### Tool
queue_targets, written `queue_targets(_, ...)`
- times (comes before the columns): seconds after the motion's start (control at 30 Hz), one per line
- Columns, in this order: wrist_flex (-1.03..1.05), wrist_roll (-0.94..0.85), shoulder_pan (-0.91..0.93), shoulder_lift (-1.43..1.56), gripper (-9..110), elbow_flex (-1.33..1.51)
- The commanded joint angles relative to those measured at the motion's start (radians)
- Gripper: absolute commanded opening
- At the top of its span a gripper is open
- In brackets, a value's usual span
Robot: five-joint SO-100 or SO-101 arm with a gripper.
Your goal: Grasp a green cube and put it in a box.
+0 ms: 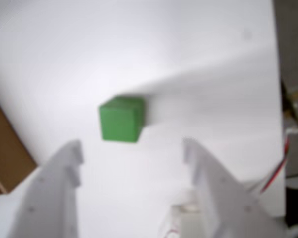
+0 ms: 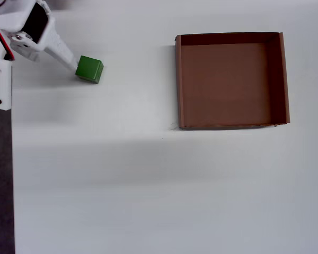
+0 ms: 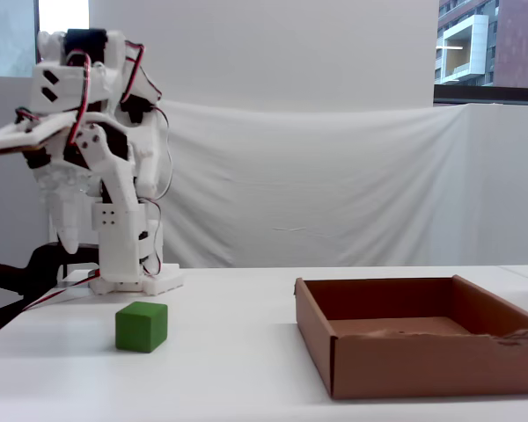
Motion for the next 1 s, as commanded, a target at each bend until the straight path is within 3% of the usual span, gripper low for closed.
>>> queue_targets(0.0, 0.009, 0.011, -0.012, -0.034, 29, -0.063)
queue_targets(0.23, 0.018, 0.127, -0.046, -0.170, 29, -0.163)
queue_targets(0.97, -0.029, 0.219, -0.137, -0.416, 29, -0.215)
